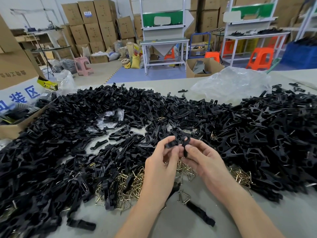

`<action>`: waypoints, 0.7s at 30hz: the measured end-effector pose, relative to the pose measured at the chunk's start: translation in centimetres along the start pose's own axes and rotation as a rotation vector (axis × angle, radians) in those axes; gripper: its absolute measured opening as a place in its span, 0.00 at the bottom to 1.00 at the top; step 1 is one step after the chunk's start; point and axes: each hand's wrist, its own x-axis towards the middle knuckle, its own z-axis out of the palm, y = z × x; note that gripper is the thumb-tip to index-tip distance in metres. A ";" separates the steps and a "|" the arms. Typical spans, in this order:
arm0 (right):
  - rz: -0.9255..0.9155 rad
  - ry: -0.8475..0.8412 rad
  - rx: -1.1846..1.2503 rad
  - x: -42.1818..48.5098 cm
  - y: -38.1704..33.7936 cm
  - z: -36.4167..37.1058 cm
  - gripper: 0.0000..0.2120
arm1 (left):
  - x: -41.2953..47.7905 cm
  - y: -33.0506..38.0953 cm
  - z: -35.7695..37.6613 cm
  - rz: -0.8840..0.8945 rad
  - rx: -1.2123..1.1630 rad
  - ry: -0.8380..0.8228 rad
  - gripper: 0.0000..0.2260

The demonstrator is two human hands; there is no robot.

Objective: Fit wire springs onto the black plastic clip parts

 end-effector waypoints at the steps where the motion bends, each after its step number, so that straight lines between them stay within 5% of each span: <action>1: -0.016 0.003 -0.009 0.0 -0.1 -0.1 0.20 | 0.0 0.0 0.0 0.012 0.022 -0.008 0.11; 8: -0.072 0.015 -0.035 0.0 -0.4 -0.3 0.16 | 0.1 0.3 -0.1 0.000 0.046 0.014 0.09; 13: -0.070 -0.029 -0.087 -0.2 -0.2 -0.1 0.16 | 0.1 0.2 -0.3 -0.105 0.050 -0.095 0.24; 21: -0.116 -0.085 -0.238 -0.6 -0.1 0.3 0.15 | 0.3 0.6 -0.4 -0.056 0.036 -0.023 0.16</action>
